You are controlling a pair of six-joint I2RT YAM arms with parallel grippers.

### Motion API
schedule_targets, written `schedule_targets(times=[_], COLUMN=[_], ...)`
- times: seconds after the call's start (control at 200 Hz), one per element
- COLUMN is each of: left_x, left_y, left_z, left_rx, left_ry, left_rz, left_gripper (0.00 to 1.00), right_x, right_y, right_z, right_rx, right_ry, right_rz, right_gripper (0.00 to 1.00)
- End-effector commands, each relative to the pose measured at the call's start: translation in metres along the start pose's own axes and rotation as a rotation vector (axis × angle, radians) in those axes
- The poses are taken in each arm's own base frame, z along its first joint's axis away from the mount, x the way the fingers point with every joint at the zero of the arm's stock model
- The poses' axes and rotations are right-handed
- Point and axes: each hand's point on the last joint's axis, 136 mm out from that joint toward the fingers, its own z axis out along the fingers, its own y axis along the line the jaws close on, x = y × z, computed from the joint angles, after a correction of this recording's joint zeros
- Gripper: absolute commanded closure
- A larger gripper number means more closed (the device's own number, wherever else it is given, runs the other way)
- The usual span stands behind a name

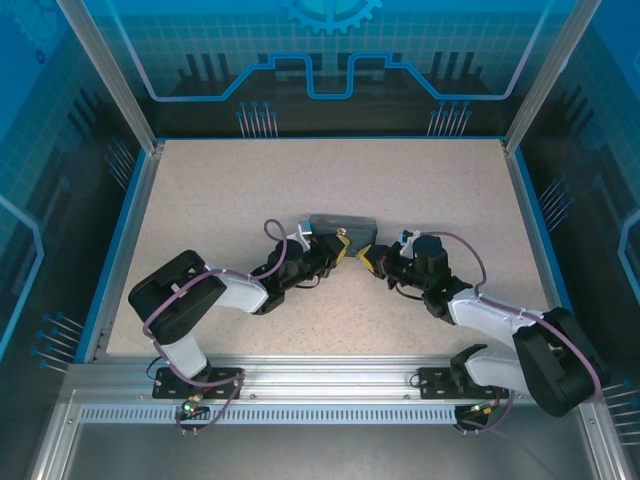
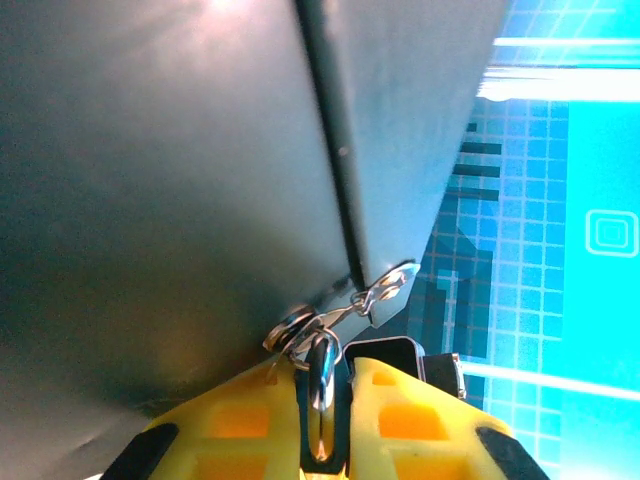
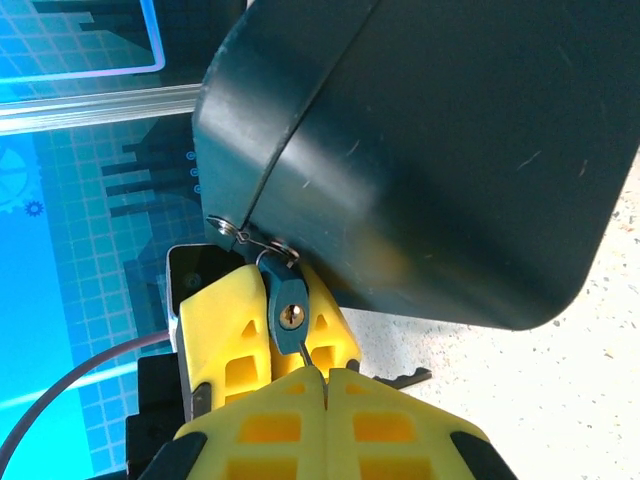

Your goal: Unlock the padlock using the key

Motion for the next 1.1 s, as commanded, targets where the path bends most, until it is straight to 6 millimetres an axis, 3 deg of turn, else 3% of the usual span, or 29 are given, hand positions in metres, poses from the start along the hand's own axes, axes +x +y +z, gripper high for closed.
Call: schedule_targets(times=[0.0, 1.096], left_x=[0.002, 0.012], left_y=[-0.023, -0.027], left_z=[0.001, 0.007], left_rx=[0.097, 0.107], left_ry=[-0.005, 0.016], left_rz=[-0.007, -0.004], left_gripper=[1.0, 1.0], right_x=[-0.001, -0.003], right_y=[0.015, 0.016], right_z=[0.005, 0.013], right_rx=[-0.029, -0.026], right_ry=[-0.009, -0.001], right_rz=[-0.012, -0.037], right_gripper=[1.0, 1.0])
